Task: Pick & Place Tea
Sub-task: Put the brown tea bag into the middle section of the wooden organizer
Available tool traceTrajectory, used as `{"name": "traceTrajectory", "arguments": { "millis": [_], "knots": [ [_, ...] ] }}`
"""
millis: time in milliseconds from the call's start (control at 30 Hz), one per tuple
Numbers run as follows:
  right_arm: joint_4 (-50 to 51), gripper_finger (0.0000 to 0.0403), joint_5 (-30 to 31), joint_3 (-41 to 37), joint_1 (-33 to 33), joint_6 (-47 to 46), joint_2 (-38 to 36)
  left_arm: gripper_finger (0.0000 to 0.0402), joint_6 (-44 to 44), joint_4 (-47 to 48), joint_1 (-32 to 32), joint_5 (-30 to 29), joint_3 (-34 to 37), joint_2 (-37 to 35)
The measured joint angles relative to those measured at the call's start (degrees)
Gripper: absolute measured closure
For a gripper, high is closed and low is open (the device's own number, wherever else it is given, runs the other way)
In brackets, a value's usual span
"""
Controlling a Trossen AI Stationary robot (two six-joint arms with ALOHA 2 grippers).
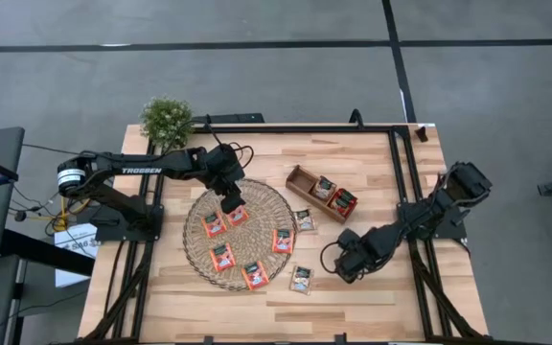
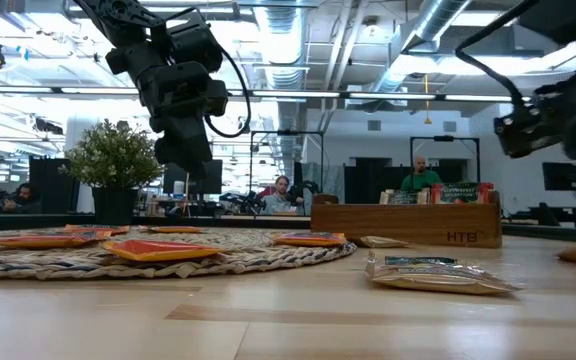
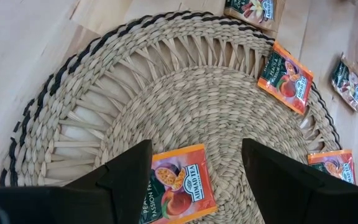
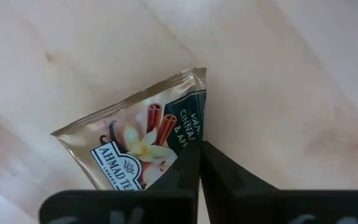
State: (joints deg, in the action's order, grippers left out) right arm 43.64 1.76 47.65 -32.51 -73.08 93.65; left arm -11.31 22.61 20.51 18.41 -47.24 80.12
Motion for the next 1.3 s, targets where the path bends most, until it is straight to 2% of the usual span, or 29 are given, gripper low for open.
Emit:
{"name": "traceTrajectory", "arguments": {
  "millis": [300,767,1300],
  "knots": [
    [-0.2,0.0403,0.1,2.0,-2.5,-0.5,0.0,0.0161,0.0,0.0,0.0,0.0,0.0,0.0],
    [-0.6,0.0403,-0.4,2.3,-2.8,-0.5,-0.5,0.0161,0.0,0.0,0.0,0.0,0.0,0.0],
    [3.5,0.0403,-0.1,2.4,-2.7,0.0,-12.9,0.0161,0.0,-1.1,0.0,0.0,0.0,0.0]
  ]
}}
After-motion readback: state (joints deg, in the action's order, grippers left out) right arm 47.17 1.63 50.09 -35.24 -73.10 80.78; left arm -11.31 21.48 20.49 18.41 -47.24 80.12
